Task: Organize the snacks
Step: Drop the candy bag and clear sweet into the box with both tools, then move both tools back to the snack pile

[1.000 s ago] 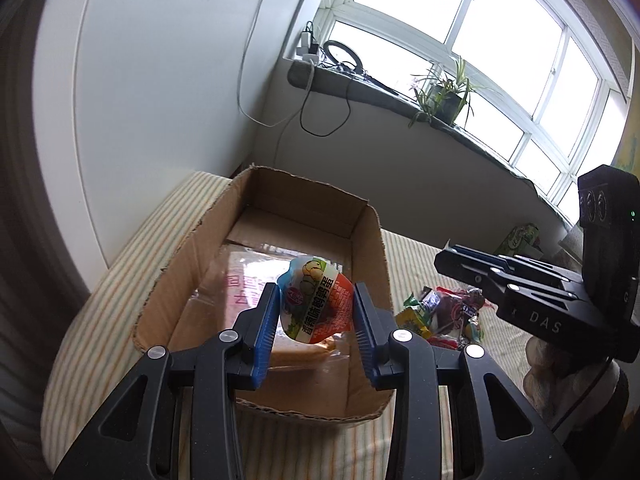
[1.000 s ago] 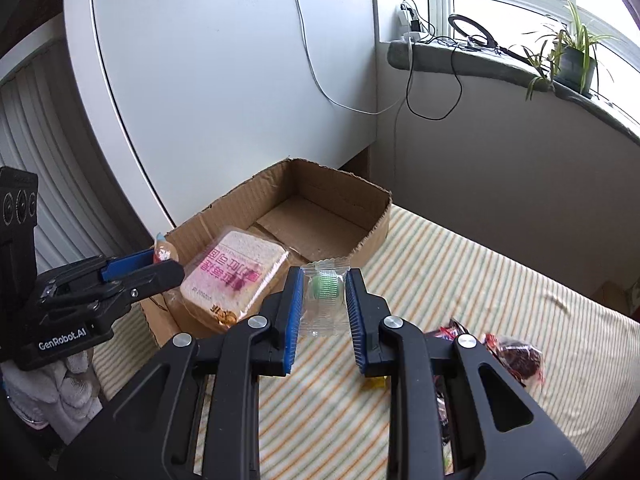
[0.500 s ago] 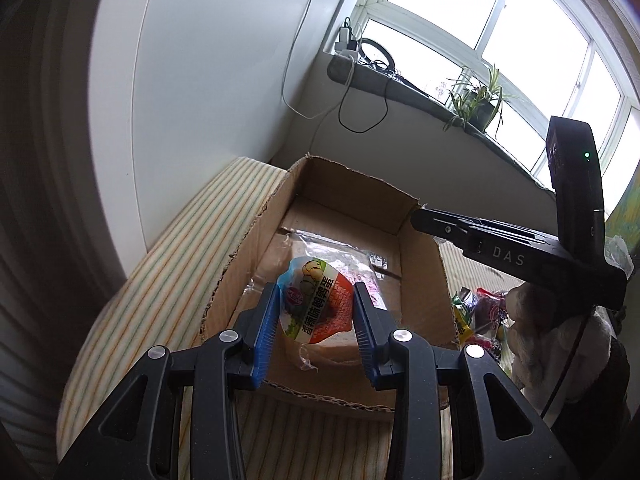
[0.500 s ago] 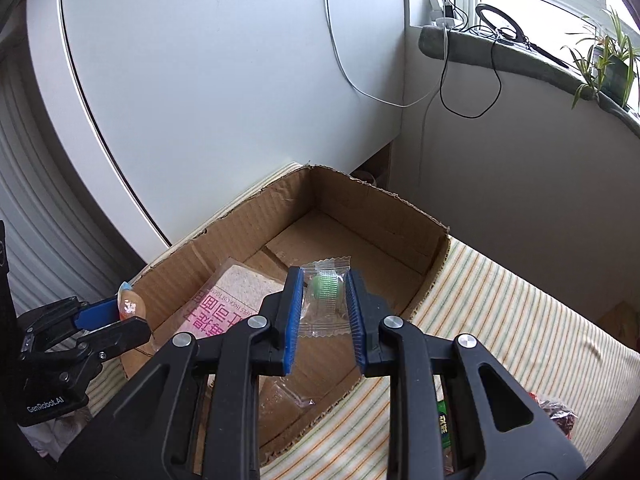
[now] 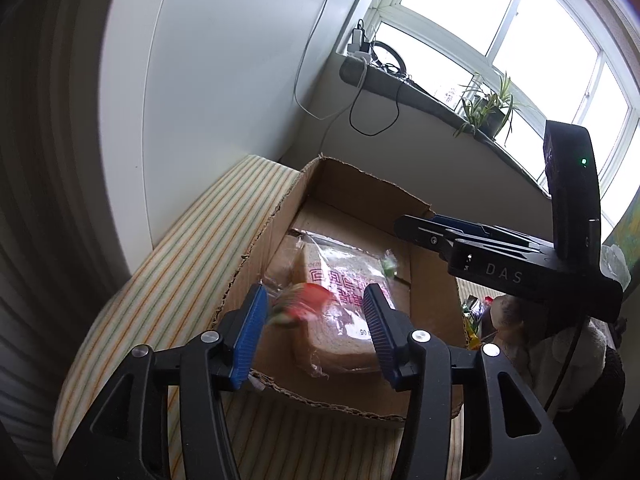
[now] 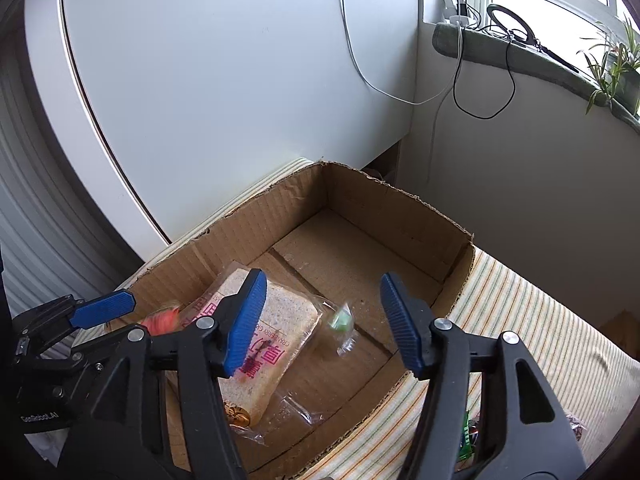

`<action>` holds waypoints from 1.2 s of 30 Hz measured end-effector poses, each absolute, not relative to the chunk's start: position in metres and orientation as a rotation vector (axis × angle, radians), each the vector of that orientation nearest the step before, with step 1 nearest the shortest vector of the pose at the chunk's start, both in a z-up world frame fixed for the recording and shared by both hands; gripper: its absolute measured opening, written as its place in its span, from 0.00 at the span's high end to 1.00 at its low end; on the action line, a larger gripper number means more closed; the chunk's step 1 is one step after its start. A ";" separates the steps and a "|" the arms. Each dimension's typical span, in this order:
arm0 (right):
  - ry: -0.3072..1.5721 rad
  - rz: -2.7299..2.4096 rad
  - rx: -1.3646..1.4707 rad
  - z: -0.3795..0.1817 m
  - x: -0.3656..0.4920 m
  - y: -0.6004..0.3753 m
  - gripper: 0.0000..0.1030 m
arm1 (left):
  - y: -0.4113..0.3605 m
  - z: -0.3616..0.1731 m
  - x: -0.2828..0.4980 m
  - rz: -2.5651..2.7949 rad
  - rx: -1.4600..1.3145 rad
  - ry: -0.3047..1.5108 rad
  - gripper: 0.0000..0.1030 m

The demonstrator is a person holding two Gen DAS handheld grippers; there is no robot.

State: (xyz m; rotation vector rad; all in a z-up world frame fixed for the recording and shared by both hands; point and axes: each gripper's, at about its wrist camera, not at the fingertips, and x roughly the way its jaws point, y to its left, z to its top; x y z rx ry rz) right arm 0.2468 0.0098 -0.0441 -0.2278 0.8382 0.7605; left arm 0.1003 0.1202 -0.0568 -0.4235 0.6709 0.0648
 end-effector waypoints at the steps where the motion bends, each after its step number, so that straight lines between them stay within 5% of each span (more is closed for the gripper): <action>1: 0.836 0.761 -0.228 -0.043 0.246 0.009 0.40 | 0.120 -0.056 0.100 0.066 -0.421 0.671 0.52; 7: 0.804 0.745 -0.230 -0.033 0.241 -0.002 0.28 | 0.116 -0.053 0.096 0.062 -0.420 0.662 0.52; 36: 0.765 0.559 -0.207 -0.011 0.183 -0.181 0.27 | 0.019 -0.034 0.103 -0.125 -0.325 0.641 0.52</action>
